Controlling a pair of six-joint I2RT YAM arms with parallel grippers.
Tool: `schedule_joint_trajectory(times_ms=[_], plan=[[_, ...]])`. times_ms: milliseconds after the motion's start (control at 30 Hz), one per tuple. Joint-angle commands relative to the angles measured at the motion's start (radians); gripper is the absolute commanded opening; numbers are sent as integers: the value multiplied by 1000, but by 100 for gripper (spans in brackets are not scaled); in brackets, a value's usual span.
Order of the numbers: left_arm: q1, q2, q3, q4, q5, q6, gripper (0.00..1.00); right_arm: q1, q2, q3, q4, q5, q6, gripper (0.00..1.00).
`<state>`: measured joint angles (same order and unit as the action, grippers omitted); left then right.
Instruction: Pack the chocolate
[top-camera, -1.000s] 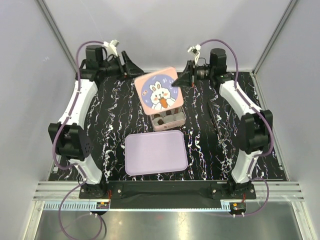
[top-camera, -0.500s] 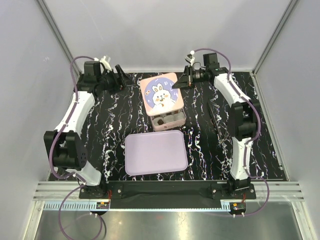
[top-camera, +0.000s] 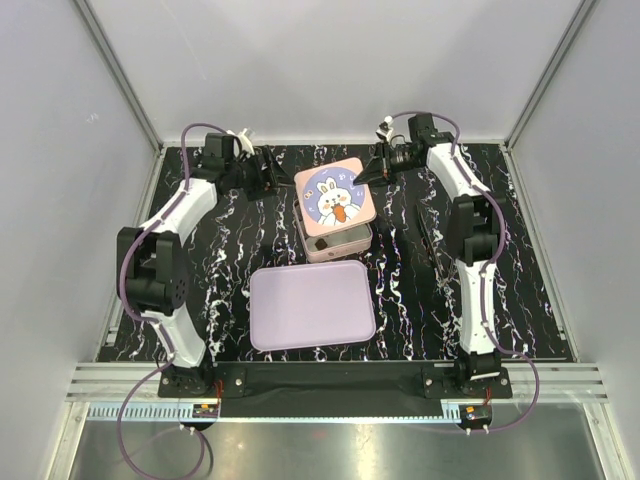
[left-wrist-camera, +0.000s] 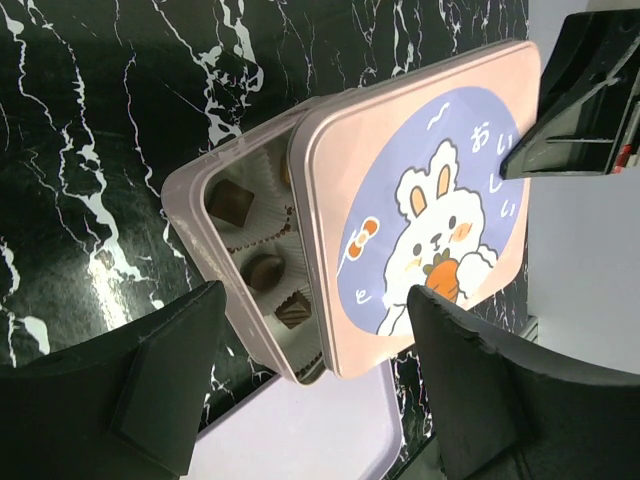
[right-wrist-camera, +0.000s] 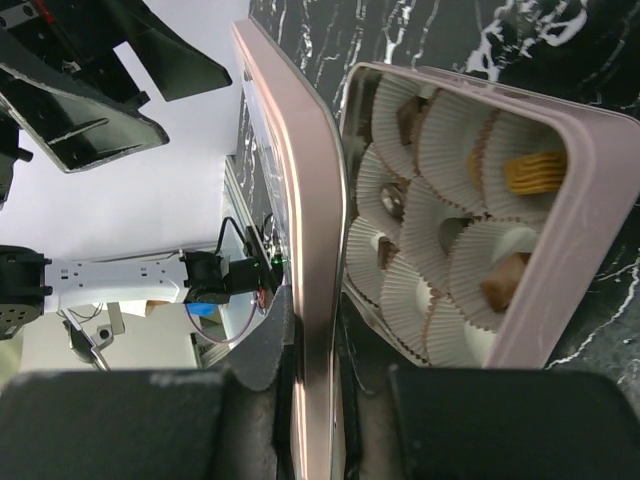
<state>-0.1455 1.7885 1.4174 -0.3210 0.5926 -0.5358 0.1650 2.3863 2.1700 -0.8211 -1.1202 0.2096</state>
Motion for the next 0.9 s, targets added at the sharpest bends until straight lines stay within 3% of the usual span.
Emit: schedule_joint_trajectory(times_ms=[0, 467, 867], plan=[[-2, 22, -11, 91, 30, -16, 79, -1, 43, 59, -78, -44, -36, 0], [-22, 86, -58, 221, 78, -87, 79, 2, 106, 60, -44, -159, -19, 0], [-34, 121, -55, 258, 85, -105, 78, 10, 119, 34, -61, -141, -18, 0]])
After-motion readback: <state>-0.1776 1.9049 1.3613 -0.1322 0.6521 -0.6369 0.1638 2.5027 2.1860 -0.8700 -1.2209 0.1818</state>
